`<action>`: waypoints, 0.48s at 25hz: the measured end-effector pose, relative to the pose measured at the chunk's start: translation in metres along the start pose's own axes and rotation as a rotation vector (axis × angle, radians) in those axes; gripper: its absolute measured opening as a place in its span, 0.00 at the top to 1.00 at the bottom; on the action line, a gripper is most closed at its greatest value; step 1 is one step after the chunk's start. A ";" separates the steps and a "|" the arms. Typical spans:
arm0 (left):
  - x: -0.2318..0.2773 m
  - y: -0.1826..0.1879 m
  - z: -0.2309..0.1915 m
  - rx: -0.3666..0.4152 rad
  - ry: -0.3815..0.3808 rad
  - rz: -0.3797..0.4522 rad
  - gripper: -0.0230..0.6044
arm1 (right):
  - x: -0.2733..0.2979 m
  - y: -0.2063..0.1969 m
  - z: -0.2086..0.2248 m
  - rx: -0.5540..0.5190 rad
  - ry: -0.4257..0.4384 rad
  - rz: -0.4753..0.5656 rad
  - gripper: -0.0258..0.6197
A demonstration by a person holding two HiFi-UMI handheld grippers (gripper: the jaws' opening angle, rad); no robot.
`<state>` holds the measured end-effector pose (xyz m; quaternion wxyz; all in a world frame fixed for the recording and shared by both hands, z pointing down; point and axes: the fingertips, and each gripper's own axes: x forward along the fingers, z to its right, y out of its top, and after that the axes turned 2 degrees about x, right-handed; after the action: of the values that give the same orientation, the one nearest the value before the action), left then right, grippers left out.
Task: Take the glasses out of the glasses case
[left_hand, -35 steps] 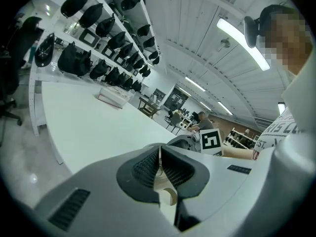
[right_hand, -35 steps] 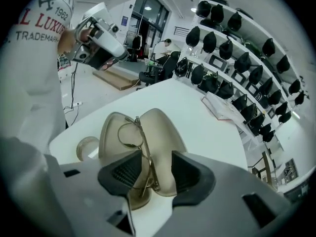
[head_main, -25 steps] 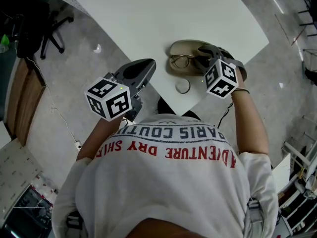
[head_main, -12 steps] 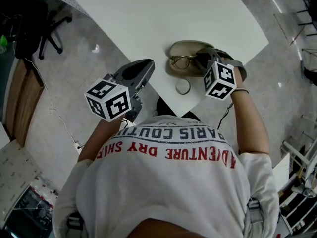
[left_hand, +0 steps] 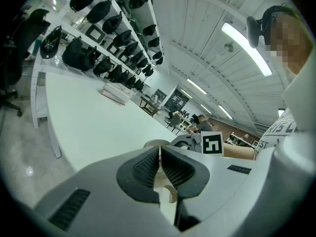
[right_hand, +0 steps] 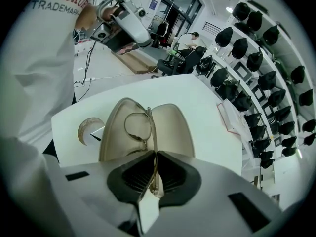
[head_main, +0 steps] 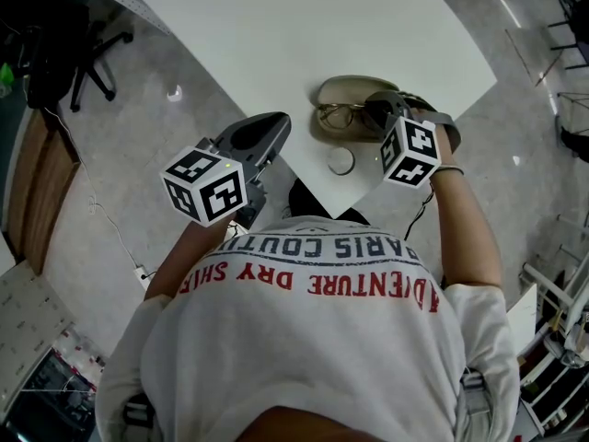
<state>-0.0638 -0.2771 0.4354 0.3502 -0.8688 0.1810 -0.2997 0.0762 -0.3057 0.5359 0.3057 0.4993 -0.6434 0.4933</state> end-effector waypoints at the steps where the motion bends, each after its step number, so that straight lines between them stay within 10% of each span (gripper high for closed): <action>1: -0.001 0.000 0.001 0.000 0.000 0.002 0.91 | -0.002 0.000 0.001 -0.004 -0.007 -0.001 0.90; 12: -0.021 0.002 0.010 0.022 -0.005 0.042 0.91 | -0.033 0.017 0.013 0.014 -0.110 0.013 0.90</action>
<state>-0.0734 -0.2621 0.4200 0.3662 -0.8617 0.1948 -0.2922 0.0718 -0.3063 0.4968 0.2631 0.5234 -0.6590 0.4718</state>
